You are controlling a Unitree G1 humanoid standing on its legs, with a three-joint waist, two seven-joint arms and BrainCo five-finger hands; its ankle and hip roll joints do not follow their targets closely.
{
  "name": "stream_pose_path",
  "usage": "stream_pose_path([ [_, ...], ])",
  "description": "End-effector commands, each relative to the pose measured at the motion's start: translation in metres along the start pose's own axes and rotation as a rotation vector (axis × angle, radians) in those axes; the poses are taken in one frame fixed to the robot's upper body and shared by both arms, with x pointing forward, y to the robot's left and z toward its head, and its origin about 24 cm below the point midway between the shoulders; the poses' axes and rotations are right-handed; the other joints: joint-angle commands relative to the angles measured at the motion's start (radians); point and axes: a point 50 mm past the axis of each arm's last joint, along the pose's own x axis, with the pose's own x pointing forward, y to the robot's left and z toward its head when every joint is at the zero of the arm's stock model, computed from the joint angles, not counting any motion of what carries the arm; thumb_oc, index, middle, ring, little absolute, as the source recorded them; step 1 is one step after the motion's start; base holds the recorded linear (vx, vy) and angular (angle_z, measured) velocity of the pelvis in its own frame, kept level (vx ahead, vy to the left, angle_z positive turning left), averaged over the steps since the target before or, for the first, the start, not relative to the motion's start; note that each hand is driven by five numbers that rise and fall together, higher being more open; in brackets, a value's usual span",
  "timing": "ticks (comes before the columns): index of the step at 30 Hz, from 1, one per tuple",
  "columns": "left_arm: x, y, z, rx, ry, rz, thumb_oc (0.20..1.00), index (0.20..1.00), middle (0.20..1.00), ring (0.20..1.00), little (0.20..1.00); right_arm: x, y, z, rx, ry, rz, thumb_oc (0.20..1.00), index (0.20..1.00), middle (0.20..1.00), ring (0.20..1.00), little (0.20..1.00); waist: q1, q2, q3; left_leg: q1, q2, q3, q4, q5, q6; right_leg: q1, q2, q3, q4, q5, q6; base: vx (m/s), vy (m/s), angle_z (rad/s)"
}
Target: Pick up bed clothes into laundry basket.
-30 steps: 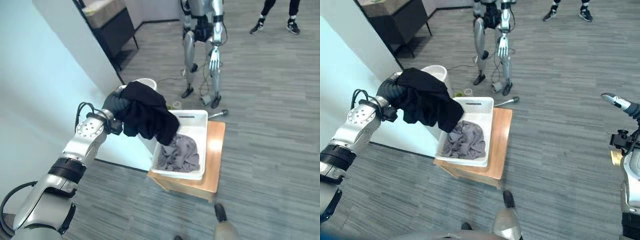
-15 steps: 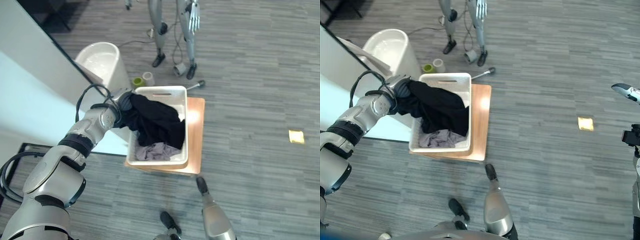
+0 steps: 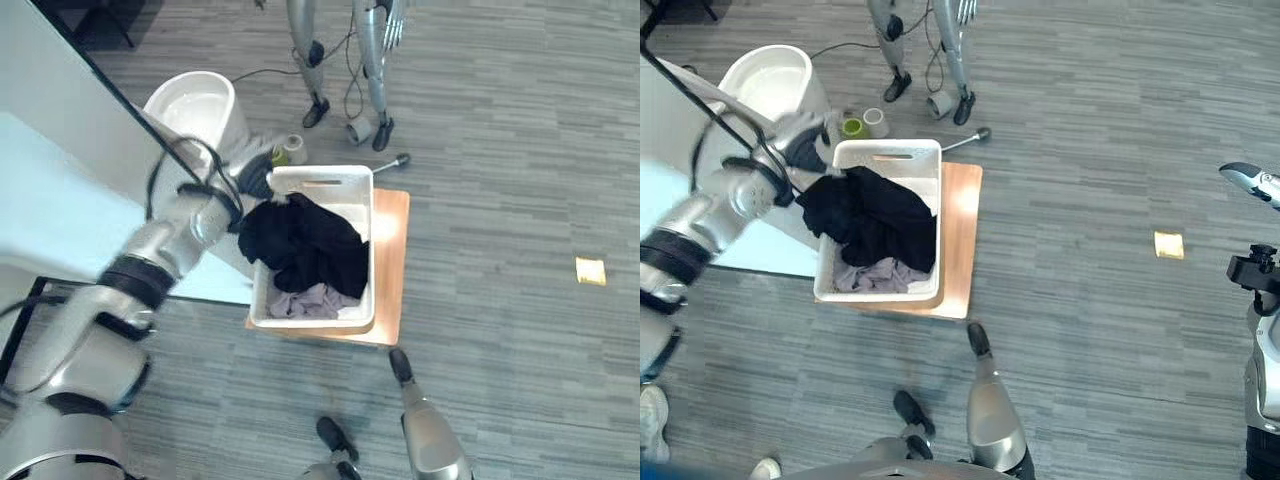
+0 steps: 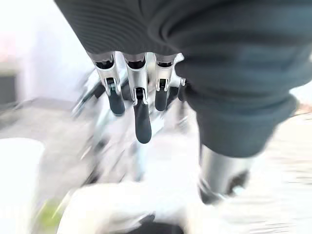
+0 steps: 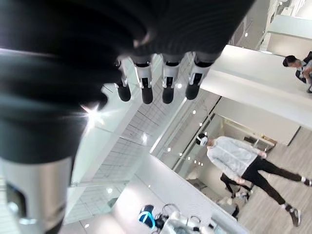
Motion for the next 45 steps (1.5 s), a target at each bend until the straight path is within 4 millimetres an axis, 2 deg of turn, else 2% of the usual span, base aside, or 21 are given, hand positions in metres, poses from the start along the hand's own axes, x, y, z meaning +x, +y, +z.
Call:
stream_pose_path([
  [1, -0.028, 0.056, -0.016, -0.161, 0.002, 0.244, 1.000, 1.000, 1.000, 1.000, 1.000, 0.003, -0.016, 0.016, -0.044, -0.070, -0.031, 1.000, 1.000, 1.000, 1.000, 1.000, 0.038, -0.005, -0.082, -0.015, 0.064, -0.075, 0.007, 0.046, -0.058, 0.098, -0.095, -0.072, 0.017, -0.081, 0.096, 0.04, -0.041, 0.45],
  [3, -0.066, 0.067, -0.013, -0.331, -0.042, 0.395, 1.000, 1.000, 1.000, 1.000, 1.000, -0.006, -0.016, 0.006, -0.012, -0.002, -0.043, 1.000, 1.000, 1.000, 1.000, 1.000, 0.092, -0.010, -0.118, 0.009, 0.061, -0.097, 0.007, 0.030, -0.058, 0.138, -0.100, -0.092, 0.017, -0.102, 0.093, 0.06, -0.035, 0.38],
  [4, -0.072, 0.066, -0.015, -0.337, -0.030, 0.396, 1.000, 1.000, 1.000, 1.000, 1.000, -0.005, -0.014, 0.007, -0.006, -0.007, -0.031, 1.000, 1.000, 1.000, 1.000, 1.000, 0.081, -0.005, -0.120, 0.006, 0.061, -0.095, 0.007, 0.038, -0.057, 0.136, -0.100, -0.090, 0.016, -0.095, 0.090, 0.05, -0.022, 0.18],
  [5, -0.098, 0.064, -0.017, -0.611, -0.055, 0.474, 1.000, 1.000, 1.000, 1.000, 1.000, -0.010, -0.005, 0.001, 0.098, 0.030, -0.030, 1.000, 1.000, 1.000, 1.000, 1.000, 0.106, -0.006, -0.135, 0.023, 0.061, -0.104, 0.007, 0.034, -0.056, 0.159, -0.103, -0.101, 0.017, -0.103, 0.087, 0.06, -0.050, 0.21],
  [6, -0.128, 0.029, -0.025, -0.982, 0.004, 0.572, 1.000, 1.000, 1.000, 1.000, 1.000, -0.030, 0.023, -0.020, 0.353, 0.153, -0.033, 1.000, 1.000, 1.000, 1.000, 1.000, 0.134, -0.014, -0.159, 0.054, 0.058, -0.112, 0.007, 0.020, -0.052, 0.199, -0.103, -0.114, 0.020, -0.123, 0.078, 0.07, -0.048, 0.20],
  [7, -0.130, 0.029, -0.025, -0.982, 0.007, 0.573, 1.000, 1.000, 1.000, 1.000, 1.000, -0.030, 0.024, -0.020, 0.357, 0.153, -0.029, 1.000, 1.000, 1.000, 1.000, 1.000, 0.131, -0.014, -0.160, 0.052, 0.058, -0.112, 0.007, 0.025, -0.052, 0.198, -0.103, -0.114, 0.018, -0.119, 0.077, 0.06, -0.050, 0.17],
  [8, -0.137, 0.006, -0.023, -1.167, 0.030, 0.633, 1.000, 1.000, 1.000, 1.000, 1.000, -0.044, 0.043, -0.030, 0.553, 0.237, -0.063, 1.000, 1.000, 1.000, 1.000, 1.000, 0.146, -0.019, -0.166, 0.062, 0.057, -0.116, 0.007, 0.020, -0.050, 0.210, -0.102, -0.119, 0.020, -0.128, 0.073, 0.00, -0.026, 0.12],
  [10, -0.154, -0.039, -0.017, -1.401, 0.133, 0.622, 1.000, 1.000, 1.000, 1.000, 1.000, -0.071, 0.075, -0.038, 0.853, 0.366, -0.037, 1.000, 1.000, 1.000, 1.000, 1.000, 0.163, -0.024, -0.172, 0.081, 0.058, -0.117, 0.007, 0.022, -0.046, 0.232, -0.098, -0.126, 0.022, -0.138, 0.063, 0.01, -0.031, 0.21],
  [12, -0.168, -0.082, -0.004, -1.572, 0.261, 0.564, 1.000, 1.000, 1.000, 1.000, 1.000, -0.094, 0.102, -0.039, 1.007, 0.492, -0.012, 1.000, 1.000, 1.000, 1.000, 1.000, 0.174, -0.027, -0.179, 0.097, 0.059, -0.117, 0.007, 0.025, -0.044, 0.248, -0.093, -0.131, 0.026, -0.146, 0.056, -0.01, -0.019, 0.21],
  [13, -0.168, -0.082, -0.004, -1.572, 0.263, 0.564, 1.000, 1.000, 1.000, 1.000, 1.000, -0.094, 0.102, -0.039, 1.008, 0.492, -0.012, 1.000, 1.000, 1.000, 1.000, 1.000, 0.174, -0.026, -0.183, 0.093, 0.059, -0.116, 0.007, 0.028, -0.044, 0.243, -0.093, -0.130, 0.025, -0.143, 0.055, 0.00, -0.008, 0.15],
  [14, -0.177, -0.100, 0.002, -1.600, 0.327, 0.491, 1.000, 1.000, 1.000, 1.000, 1.000, -0.106, 0.113, -0.042, 1.051, 0.562, -0.004, 1.000, 1.000, 1.000, 1.000, 1.000, 0.183, -0.025, -0.189, 0.100, 0.058, -0.119, 0.007, 0.027, -0.041, 0.252, -0.091, -0.132, 0.030, -0.150, 0.052, 0.01, 0.001, 0.09],
  [15, -0.199, -0.145, 0.016, -1.687, 0.510, 0.400, 1.000, 1.000, 1.000, 1.000, 1.000, -0.141, 0.126, -0.056, 1.070, 0.746, 0.010, 1.000, 1.000, 1.000, 1.000, 1.000, 0.197, -0.023, -0.198, 0.122, 0.056, -0.124, 0.007, 0.026, -0.037, 0.273, -0.091, -0.141, 0.047, -0.166, 0.045, 0.00, 0.000, 0.00],
  [16, -0.199, -0.145, 0.016, -1.688, 0.510, 0.399, 1.000, 1.000, 1.000, 1.000, 1.000, -0.141, 0.126, -0.056, 1.070, 0.746, 0.010, 1.000, 1.000, 1.000, 1.000, 1.000, 0.197, -0.023, -0.198, 0.123, 0.056, -0.125, 0.007, 0.026, -0.037, 0.274, -0.091, -0.141, 0.048, -0.167, 0.045, 0.00, 0.000, 0.00],
  [18, -0.209, -0.178, 0.035, -1.785, 0.630, 0.343, 1.000, 1.000, 1.000, 1.000, 1.000, -0.169, 0.135, -0.064, 1.074, 0.884, -0.006, 1.000, 1.000, 1.000, 1.000, 1.000, 0.202, -0.021, -0.203, 0.135, 0.057, -0.131, 0.007, 0.027, -0.037, 0.289, -0.090, -0.150, 0.058, -0.177, 0.041, 0.00, 0.000, 0.02],
  [20, -0.225, -0.197, 0.049, -1.810, 0.723, 0.270, 1.000, 1.000, 1.000, 1.000, 1.000, -0.193, 0.132, -0.072, 0.991, 0.992, 0.026, 1.000, 1.000, 1.000, 1.000, 1.000, 0.204, -0.022, -0.206, 0.141, 0.057, -0.138, 0.010, 0.028, -0.035, 0.297, -0.088, -0.158, 0.069, -0.188, 0.037, -0.01, 0.002, 0.06],
  [23, -0.243, -0.226, 0.069, -1.941, 0.873, 0.258, 1.000, 1.000, 1.000, 1.000, 1.000, -0.215, 0.129, -0.076, 0.946, 1.081, 0.023, 1.000, 1.000, 1.000, 1.000, 1.000, 0.205, -0.026, -0.204, 0.144, 0.060, -0.145, 0.016, 0.030, -0.033, 0.302, -0.085, -0.163, 0.083, -0.195, 0.032, -0.01, -0.019, 0.06],
  [25, -0.248, -0.232, 0.076, -1.961, 0.910, 0.247, 1.000, 1.000, 1.000, 1.000, 1.000, -0.223, 0.126, -0.077, 0.940, 1.112, 0.010, 1.000, 1.000, 1.000, 1.000, 1.000, 0.205, -0.029, -0.203, 0.144, 0.061, -0.148, 0.016, 0.031, -0.033, 0.303, -0.082, -0.163, 0.084, -0.196, 0.031, -0.02, -0.024, 0.08],
  [26, -0.257, -0.241, 0.091, -2.029, 0.957, 0.227, 1.000, 1.000, 1.000, 1.000, 1.000, -0.234, 0.118, -0.075, 0.925, 1.139, -0.007, 1.000, 1.000, 1.000, 1.000, 1.000, 0.205, -0.034, -0.204, 0.142, 0.063, -0.150, 0.017, 0.033, -0.033, 0.301, -0.078, -0.163, 0.086, -0.198, 0.029, -0.01, -0.031, 0.03],
  [28, -0.262, -0.244, 0.100, -2.078, 0.981, 0.227, 1.000, 1.000, 1.000, 1.000, 1.000, -0.246, 0.111, -0.076, 0.879, 1.181, 0.011, 1.000, 1.000, 1.000, 1.000, 1.000, 0.205, -0.044, -0.202, 0.141, 0.071, -0.145, 0.021, 0.035, -0.033, 0.292, -0.069, -0.159, 0.089, -0.197, 0.028, 0.00, -0.054, 0.02],
  [34, -0.249, -0.234, 0.091, -2.030, 0.902, 0.239, 1.000, 1.000, 1.000, 1.000, 1.000, -0.237, 0.112, -0.077, 0.854, 1.148, 0.028, 1.000, 1.000, 1.000, 1.000, 1.000, 0.207, -0.050, -0.199, 0.139, 0.075, -0.146, 0.019, 0.038, -0.034, 0.282, -0.064, -0.151, 0.093, -0.195, 0.027, 0.00, -0.023, -0.06],
  [45, -0.244, -0.228, 0.084, -1.968, 0.879, 0.239, 1.000, 1.000, 1.000, 1.000, 1.000, -0.234, 0.116, -0.079, 0.853, 1.143, 0.037, 1.000, 1.000, 1.000, 1.000, 1.000, 0.211, -0.047, -0.201, 0.138, 0.074, -0.150, 0.013, 0.037, -0.034, 0.279, -0.065, -0.152, 0.093, -0.192, 0.029, 0.00, 0.000, 0.00],
])
